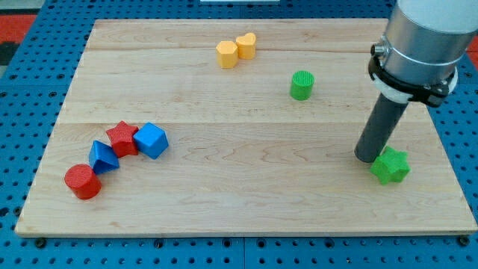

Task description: Slide the green circle towards down

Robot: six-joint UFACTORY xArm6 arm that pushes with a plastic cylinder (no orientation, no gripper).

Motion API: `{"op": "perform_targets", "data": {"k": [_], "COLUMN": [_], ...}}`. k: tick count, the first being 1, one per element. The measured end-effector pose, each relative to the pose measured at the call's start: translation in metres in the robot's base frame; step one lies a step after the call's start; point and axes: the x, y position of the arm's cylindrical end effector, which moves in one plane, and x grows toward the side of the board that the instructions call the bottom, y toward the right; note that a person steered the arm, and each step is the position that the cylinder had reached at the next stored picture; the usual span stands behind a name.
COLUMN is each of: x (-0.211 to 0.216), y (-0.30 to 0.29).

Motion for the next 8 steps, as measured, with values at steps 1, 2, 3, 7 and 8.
{"op": "perform_targets", "data": {"k": [1,2,3,7,8], "x": [0.017,-0.047,-0.134,-0.112,-0.046], "y": [0.018,0.014,0.012,-0.117,-0.073]}}
